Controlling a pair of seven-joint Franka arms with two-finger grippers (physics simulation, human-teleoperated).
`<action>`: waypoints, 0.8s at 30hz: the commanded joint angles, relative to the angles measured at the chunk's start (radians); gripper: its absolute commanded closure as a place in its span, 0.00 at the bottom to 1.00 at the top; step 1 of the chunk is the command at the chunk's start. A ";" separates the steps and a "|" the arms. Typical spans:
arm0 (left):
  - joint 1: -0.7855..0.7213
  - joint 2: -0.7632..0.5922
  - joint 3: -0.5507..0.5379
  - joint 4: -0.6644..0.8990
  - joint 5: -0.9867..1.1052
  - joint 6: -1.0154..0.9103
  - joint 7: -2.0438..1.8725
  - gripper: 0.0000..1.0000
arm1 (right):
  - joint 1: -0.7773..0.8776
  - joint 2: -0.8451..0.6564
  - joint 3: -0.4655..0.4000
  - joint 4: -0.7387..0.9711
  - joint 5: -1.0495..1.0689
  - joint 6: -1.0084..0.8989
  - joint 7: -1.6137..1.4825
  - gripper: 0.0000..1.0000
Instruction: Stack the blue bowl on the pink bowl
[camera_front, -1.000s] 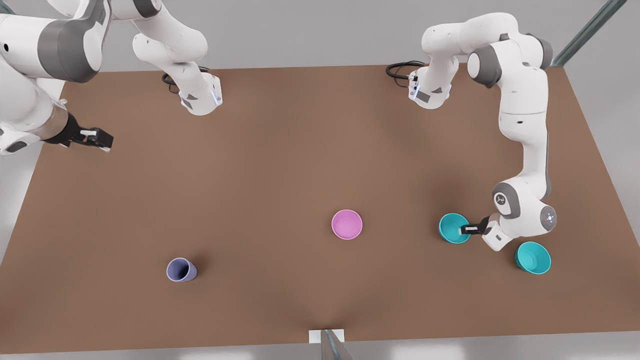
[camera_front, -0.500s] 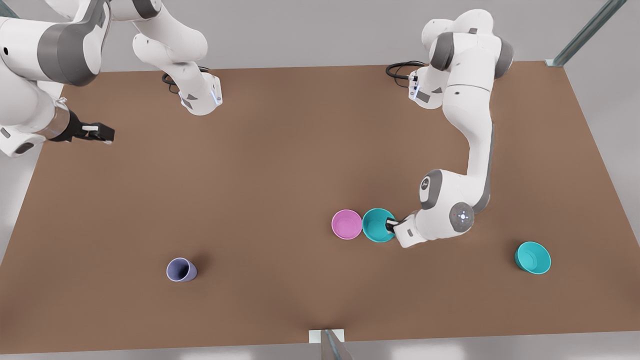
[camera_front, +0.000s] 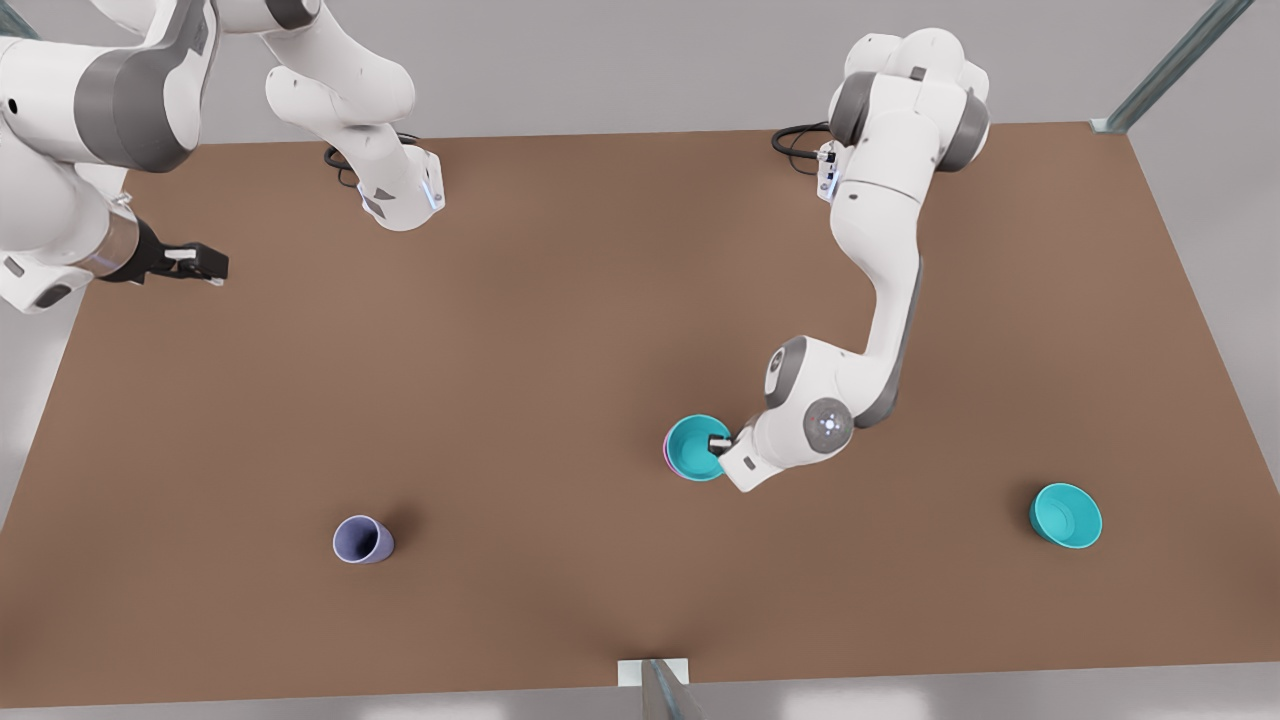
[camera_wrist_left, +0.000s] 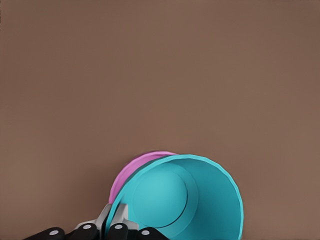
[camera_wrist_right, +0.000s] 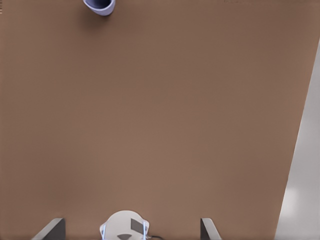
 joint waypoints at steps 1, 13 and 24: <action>0.000 0.005 -0.001 0.000 -0.004 0.018 -0.242 0.79 | 0.001 0.002 0.000 0.001 0.001 -0.001 -0.027 0.00; -0.015 -0.011 -0.001 -0.052 -0.003 0.022 -0.239 0.79 | 0.001 0.016 0.000 0.003 0.008 -0.006 -0.027 0.00; -0.020 -0.288 0.298 0.131 0.284 -0.751 -0.032 0.00 | 0.001 0.013 0.000 0.004 0.010 -0.005 -0.028 0.00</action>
